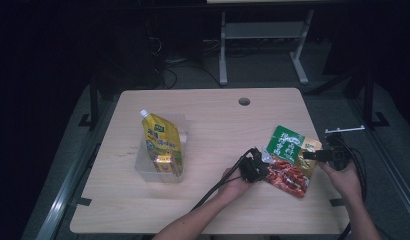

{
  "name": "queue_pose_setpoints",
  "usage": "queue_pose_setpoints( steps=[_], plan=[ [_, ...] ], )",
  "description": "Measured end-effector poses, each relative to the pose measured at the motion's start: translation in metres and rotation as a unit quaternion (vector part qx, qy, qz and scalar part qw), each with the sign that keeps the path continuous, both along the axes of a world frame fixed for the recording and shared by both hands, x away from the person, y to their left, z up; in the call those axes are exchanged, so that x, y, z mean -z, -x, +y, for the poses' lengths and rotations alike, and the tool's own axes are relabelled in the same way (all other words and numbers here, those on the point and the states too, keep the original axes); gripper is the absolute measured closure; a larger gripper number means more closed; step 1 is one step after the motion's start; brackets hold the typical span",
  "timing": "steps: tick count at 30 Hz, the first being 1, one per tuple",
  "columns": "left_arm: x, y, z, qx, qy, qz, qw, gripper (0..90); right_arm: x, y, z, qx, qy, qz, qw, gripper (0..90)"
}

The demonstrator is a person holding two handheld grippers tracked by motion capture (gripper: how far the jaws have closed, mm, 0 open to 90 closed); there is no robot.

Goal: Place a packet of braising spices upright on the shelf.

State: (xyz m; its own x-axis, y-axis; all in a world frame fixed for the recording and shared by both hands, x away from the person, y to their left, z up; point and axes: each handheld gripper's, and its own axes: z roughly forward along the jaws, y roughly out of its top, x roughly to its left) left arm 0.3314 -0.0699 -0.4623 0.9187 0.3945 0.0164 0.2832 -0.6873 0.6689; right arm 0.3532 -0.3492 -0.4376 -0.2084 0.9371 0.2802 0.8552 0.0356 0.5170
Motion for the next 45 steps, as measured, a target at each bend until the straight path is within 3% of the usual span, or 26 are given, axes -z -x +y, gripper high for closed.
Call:
queue_pose_setpoints(
  steps=[15,17,27,35,45],
  plan=[
    [0.001,0.002,-0.002,-0.002,-0.006,-0.005,1.0000,89.8,0.010,-0.001,-0.014,0.022,0.001,0.020,0.9996,36.4],
    [0.001,0.002,-0.002,-0.002,-0.007,-0.004,1.0000,89.8,0.011,-0.001,-0.013,0.031,-0.009,0.033,0.9989,36.1],
    [0.000,0.002,-0.003,0.001,-0.016,-0.007,0.9999,89.8,0.016,-0.004,-0.015,0.039,-0.019,0.038,0.9984,38.4],
    [0.001,0.003,-0.004,0.001,-0.013,-0.009,0.9999,89.8,0.016,-0.004,-0.016,0.035,-0.031,0.041,0.9981,43.5],
    [0.001,0.003,-0.005,0.005,-0.017,-0.012,0.9998,89.8,0.019,-0.005,-0.013,-0.003,-0.067,0.052,0.9964,56.8]
  ],
)
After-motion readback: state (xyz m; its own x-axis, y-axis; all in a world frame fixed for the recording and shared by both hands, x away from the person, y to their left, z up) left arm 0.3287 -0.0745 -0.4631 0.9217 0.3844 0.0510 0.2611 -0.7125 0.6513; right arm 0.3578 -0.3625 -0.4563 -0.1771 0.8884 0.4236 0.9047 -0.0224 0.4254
